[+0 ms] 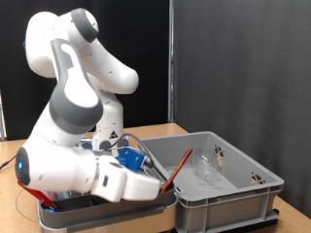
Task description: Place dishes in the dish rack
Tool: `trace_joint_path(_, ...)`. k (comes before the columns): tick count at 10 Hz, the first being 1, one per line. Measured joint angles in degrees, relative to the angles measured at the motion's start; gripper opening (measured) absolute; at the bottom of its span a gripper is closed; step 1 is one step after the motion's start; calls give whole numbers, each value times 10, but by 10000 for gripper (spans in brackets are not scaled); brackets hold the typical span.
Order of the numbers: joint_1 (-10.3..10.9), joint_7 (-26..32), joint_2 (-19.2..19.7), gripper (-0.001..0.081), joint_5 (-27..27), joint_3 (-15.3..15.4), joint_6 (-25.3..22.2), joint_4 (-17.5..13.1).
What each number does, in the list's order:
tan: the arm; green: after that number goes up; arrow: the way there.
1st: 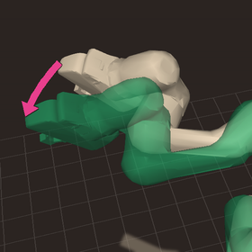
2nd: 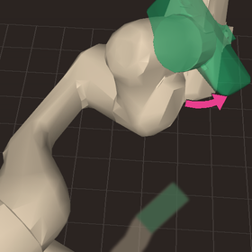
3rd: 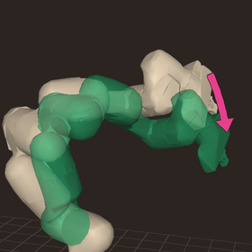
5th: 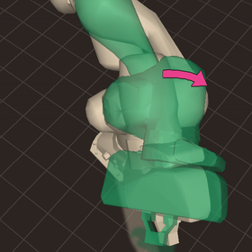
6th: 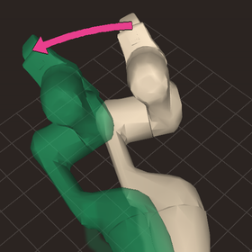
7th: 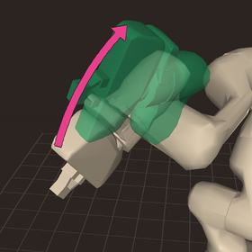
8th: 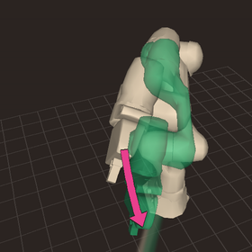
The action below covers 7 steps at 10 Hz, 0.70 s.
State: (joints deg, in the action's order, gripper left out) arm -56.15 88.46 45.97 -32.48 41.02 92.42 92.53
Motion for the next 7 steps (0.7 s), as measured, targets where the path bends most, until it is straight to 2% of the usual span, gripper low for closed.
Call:
trace_joint_path(2,-4,9,-14,808,-10,24,-12,-3)
trace_joint_path(4,-12,20,-35,809,-23,48,-14,-2)
trace_joint_path(7,-20,43,-97,809,-30,74,30,20)
